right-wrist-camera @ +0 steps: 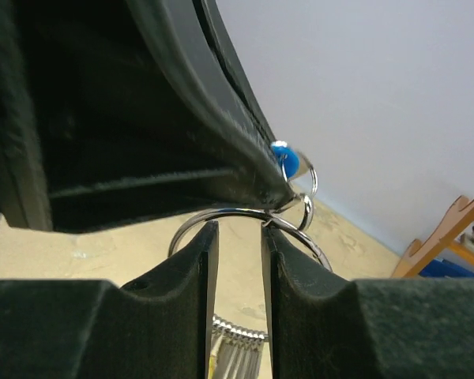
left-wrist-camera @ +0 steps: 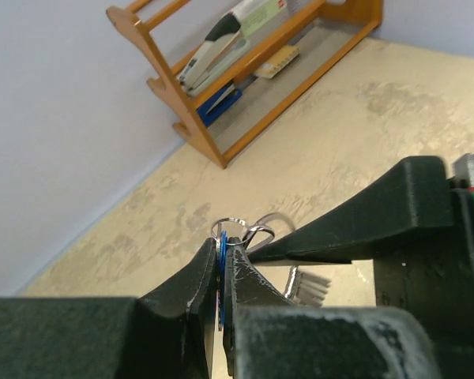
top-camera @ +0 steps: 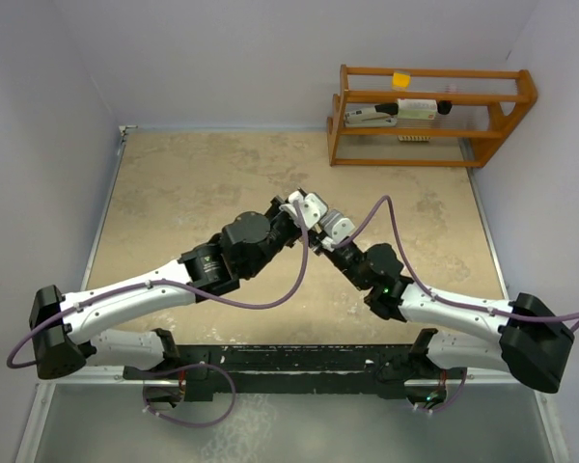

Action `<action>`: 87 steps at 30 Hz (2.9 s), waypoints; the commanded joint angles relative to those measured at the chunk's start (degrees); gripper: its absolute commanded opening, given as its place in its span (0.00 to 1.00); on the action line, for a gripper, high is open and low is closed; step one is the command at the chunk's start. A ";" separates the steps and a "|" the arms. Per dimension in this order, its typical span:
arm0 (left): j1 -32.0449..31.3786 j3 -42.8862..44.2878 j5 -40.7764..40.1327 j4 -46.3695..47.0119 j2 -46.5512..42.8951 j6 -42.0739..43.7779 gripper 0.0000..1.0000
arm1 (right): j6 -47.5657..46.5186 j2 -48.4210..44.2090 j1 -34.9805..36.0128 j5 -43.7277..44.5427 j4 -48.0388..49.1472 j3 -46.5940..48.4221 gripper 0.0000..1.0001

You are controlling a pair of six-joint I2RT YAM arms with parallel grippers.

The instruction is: Remove the keys from the keyring

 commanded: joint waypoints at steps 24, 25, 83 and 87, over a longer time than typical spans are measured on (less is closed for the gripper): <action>-1.42 1.47 -14.00 5.14 -2.87 -1.48 0.00 | -7.48 -6.56 4.38 9.52 -0.24 4.42 0.35; -1.42 1.58 -14.17 5.04 -2.95 -1.71 0.00 | -7.88 -5.97 4.81 9.43 0.50 4.97 0.35; -1.38 20.99 -13.28 -22.54 -3.43 -23.01 0.00 | -30.71 2.62 16.80 18.13 20.75 6.50 0.35; -1.42 22.09 -13.48 -25.50 -3.79 -24.55 0.00 | -31.05 0.56 16.81 18.00 19.95 6.03 0.35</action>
